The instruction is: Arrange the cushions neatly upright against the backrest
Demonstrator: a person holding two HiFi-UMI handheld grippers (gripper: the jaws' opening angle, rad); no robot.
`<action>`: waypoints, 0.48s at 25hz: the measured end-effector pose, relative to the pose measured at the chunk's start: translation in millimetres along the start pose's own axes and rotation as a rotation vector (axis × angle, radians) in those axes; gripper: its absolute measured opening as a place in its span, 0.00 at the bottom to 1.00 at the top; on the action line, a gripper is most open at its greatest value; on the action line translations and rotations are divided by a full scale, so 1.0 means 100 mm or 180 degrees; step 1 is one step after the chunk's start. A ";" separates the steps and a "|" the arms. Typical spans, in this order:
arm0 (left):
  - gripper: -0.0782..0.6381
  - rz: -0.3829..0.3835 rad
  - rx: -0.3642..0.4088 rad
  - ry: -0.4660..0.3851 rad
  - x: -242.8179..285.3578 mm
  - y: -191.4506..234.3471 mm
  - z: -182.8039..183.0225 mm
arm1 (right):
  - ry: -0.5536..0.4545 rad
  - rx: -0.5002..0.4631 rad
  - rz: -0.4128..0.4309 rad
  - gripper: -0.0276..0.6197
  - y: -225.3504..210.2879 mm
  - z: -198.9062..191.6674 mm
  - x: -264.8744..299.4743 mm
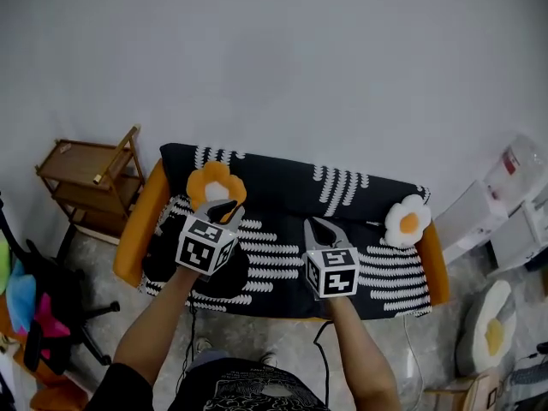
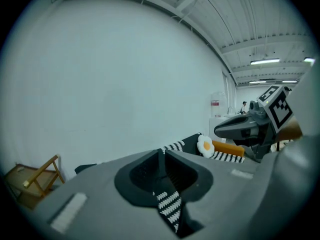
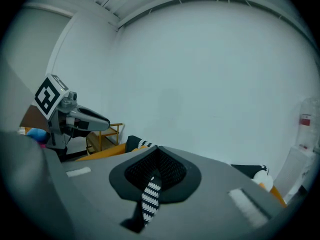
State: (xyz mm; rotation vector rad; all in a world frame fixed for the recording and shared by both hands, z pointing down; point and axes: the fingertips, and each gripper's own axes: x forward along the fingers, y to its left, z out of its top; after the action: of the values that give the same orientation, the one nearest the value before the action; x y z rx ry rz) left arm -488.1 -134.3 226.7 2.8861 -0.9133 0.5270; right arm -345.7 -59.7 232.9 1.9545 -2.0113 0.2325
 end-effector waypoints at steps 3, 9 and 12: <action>0.12 0.0075 -0.0056 -0.0030 -0.01 -0.15 0.03 | -0.0063 0.0019 0.0091 0.08 -0.14 0.02 -0.15; 0.11 0.0238 -0.0057 -0.0001 -0.03 -0.29 0.10 | -0.0154 0.0052 0.0194 0.08 -0.43 0.04 -0.35; 0.11 0.0311 -0.0067 -0.0006 -0.08 -0.30 0.10 | -0.0204 0.0059 0.0227 0.08 -0.49 0.04 -0.40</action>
State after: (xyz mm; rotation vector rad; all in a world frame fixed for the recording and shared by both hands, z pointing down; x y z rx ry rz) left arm -474.3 -107.4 215.9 2.8353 -1.0578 0.5191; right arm -297.4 -26.2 210.1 1.9264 -2.1294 0.2085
